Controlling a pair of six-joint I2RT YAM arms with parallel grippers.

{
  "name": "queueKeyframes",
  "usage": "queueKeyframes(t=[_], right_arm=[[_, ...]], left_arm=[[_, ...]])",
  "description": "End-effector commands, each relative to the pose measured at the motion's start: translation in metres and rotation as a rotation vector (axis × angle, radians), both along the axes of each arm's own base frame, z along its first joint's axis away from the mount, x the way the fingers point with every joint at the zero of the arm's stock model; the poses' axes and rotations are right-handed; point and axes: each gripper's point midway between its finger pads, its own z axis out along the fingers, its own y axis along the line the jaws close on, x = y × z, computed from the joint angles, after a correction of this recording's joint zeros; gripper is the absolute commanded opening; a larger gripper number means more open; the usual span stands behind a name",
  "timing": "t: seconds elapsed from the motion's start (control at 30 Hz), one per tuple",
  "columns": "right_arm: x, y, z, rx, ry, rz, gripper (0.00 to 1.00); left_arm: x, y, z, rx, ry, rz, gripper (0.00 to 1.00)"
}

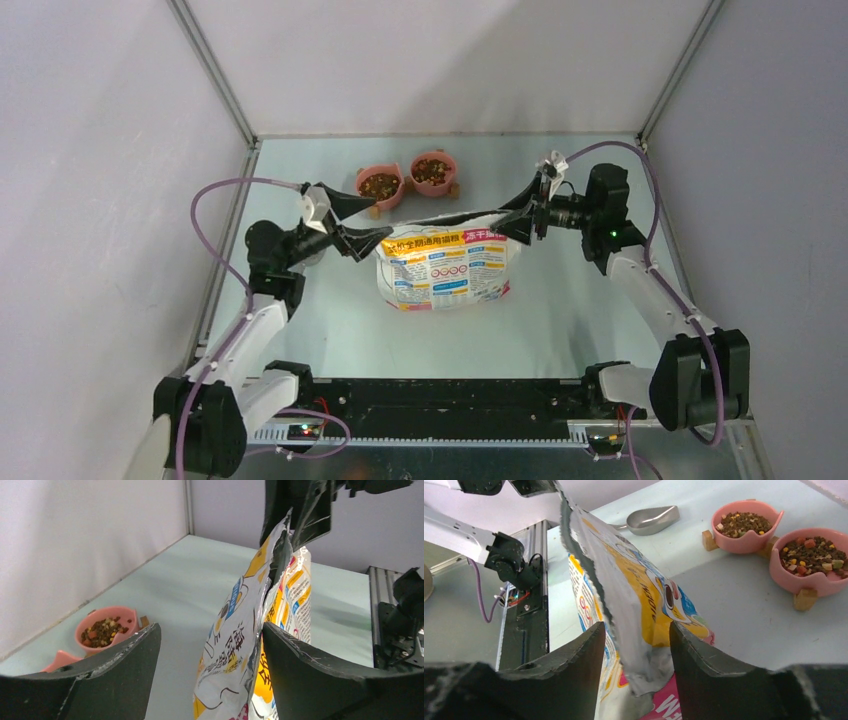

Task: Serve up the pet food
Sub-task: Close the pet food bag at the center of the board.

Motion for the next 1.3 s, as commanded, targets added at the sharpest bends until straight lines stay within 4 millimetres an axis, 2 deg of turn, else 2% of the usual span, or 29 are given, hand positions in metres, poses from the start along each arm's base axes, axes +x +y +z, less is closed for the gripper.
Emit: queueKeyframes(t=[0.0, 0.03, 0.07, 0.13, 0.23, 0.43, 0.53, 0.6, 0.63, 0.67, 0.7, 0.73, 0.77, 0.8, 0.83, 0.87, 0.9, 0.93, 0.97, 1.0, 1.03, 1.23, 1.27], right_arm=[[-0.007, 0.004, 0.007, -0.009, -0.058, 0.067, 0.51], [-0.009, 0.003, 0.006, -0.007, -0.051, 0.078, 0.45], [-0.009, 0.003, 0.005, -0.005, -0.043, 0.082, 0.42], [-0.010, 0.002, 0.004, -0.003, -0.030, 0.090, 0.38], [-0.012, 0.002, 0.001, 0.001, -0.012, 0.108, 0.38], [-0.013, 0.002, -0.004, 0.005, 0.020, 0.129, 0.46], [-0.014, 0.002, -0.007, 0.002, 0.035, 0.132, 0.48], [-0.014, 0.002, -0.010, -0.001, 0.044, 0.132, 0.48], [-0.013, 0.002, -0.011, -0.002, 0.046, 0.129, 0.47], [-0.012, 0.002, -0.011, -0.004, 0.047, 0.125, 0.44], [-0.011, 0.001, -0.011, -0.004, 0.049, 0.118, 0.39], [-0.010, 0.000, -0.011, -0.005, 0.045, 0.111, 0.26], [-0.008, -0.003, -0.009, 0.000, 0.055, 0.098, 0.18], [-0.006, -0.005, -0.007, 0.005, 0.043, 0.094, 0.04], [-0.002, -0.010, -0.005, 0.015, 0.066, 0.070, 0.01], [0.003, -0.013, 0.000, 0.025, 0.051, 0.058, 0.00], [0.007, -0.021, 0.003, 0.048, 0.108, 0.031, 0.00], [0.008, -0.024, 0.010, 0.076, 0.138, 0.028, 0.00], [0.013, -0.032, 0.012, 0.089, 0.158, 0.002, 0.00], [0.017, -0.039, 0.015, 0.105, 0.185, -0.022, 0.00], [0.020, -0.042, 0.019, 0.108, 0.188, -0.032, 0.00], [0.023, -0.048, 0.018, 0.087, 0.248, -0.056, 0.00], [0.021, -0.049, 0.011, 0.076, 0.287, -0.060, 0.00]], left_arm=[[-0.014, -0.005, 0.015, -0.029, -0.091, -0.074, 0.78], [-0.018, -0.007, 0.015, -0.030, -0.102, -0.098, 0.78], [-0.021, -0.009, 0.008, -0.046, -0.058, -0.116, 0.77], [-0.029, -0.011, 0.011, -0.073, -0.080, -0.153, 0.76], [-0.035, -0.014, 0.003, -0.099, -0.054, -0.191, 0.75], [-0.035, -0.016, -0.015, -0.142, 0.011, -0.217, 0.73], [-0.037, -0.017, -0.017, -0.167, 0.026, -0.234, 0.63], [-0.034, -0.017, -0.022, -0.169, 0.046, -0.231, 0.53], [-0.033, -0.017, -0.026, -0.166, 0.048, -0.225, 0.44], [-0.032, -0.016, -0.026, -0.168, 0.050, -0.219, 0.40], [-0.031, -0.017, -0.028, -0.164, 0.051, -0.217, 0.30], [-0.031, -0.017, -0.029, -0.161, 0.055, -0.218, 0.26], [-0.031, -0.016, -0.029, -0.154, 0.046, -0.218, 0.16], [-0.031, -0.016, -0.032, -0.144, 0.062, -0.219, 0.10], [-0.030, -0.016, -0.037, -0.119, 0.081, -0.222, 0.03], [-0.027, -0.013, -0.040, -0.103, 0.089, -0.210, 0.01], [-0.021, -0.011, -0.049, -0.067, 0.125, -0.193, 0.00], [-0.018, -0.006, -0.048, -0.046, 0.119, -0.167, 0.00], [-0.008, -0.001, -0.066, 0.020, 0.179, -0.127, 0.00], [-0.004, 0.005, -0.070, 0.094, 0.132, -0.088, 0.00], [0.001, 0.014, -0.089, 0.208, 0.191, -0.045, 0.00], [-0.016, 0.047, -0.121, 0.543, 0.318, -0.039, 0.00], [-0.015, 0.050, -0.128, 0.574, 0.329, -0.047, 0.00]])
